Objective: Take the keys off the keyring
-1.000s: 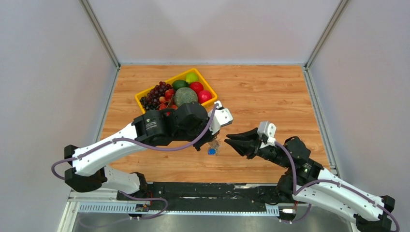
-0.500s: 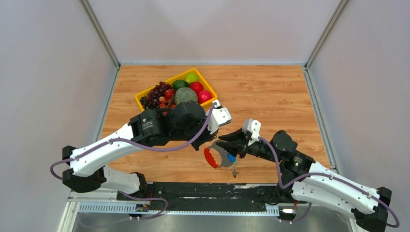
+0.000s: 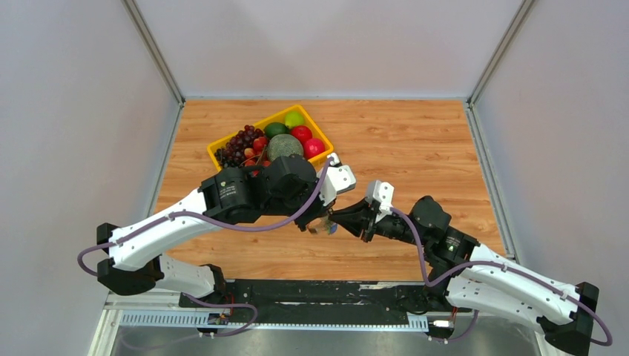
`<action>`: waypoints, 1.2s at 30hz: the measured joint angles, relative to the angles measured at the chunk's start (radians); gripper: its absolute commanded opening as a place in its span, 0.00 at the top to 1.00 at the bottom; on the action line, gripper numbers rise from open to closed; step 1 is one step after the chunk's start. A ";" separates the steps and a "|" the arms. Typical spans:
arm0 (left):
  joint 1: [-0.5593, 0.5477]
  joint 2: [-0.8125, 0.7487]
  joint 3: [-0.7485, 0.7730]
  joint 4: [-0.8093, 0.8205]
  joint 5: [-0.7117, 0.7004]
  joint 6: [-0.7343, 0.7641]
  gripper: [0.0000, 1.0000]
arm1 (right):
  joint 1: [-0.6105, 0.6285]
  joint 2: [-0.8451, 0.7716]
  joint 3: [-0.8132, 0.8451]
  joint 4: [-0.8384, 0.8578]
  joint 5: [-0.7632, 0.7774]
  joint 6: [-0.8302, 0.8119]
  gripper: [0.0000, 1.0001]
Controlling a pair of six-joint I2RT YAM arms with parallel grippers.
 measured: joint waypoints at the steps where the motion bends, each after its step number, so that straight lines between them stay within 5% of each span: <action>1: 0.000 0.000 0.000 0.000 0.000 0.000 1.00 | 0.000 0.003 0.001 0.000 -0.001 -0.003 1.00; 14: 0.004 -0.008 -0.016 0.014 -0.016 -0.007 1.00 | -0.002 -0.044 -0.013 -0.017 -0.014 -0.008 1.00; 29: 0.019 0.030 -0.109 0.110 0.146 -0.053 1.00 | 0.000 -0.138 -0.041 0.087 -0.096 -0.011 1.00; 36: 0.054 0.023 -0.130 0.133 0.056 -0.085 1.00 | 0.001 -0.218 -0.072 0.047 0.005 -0.004 1.00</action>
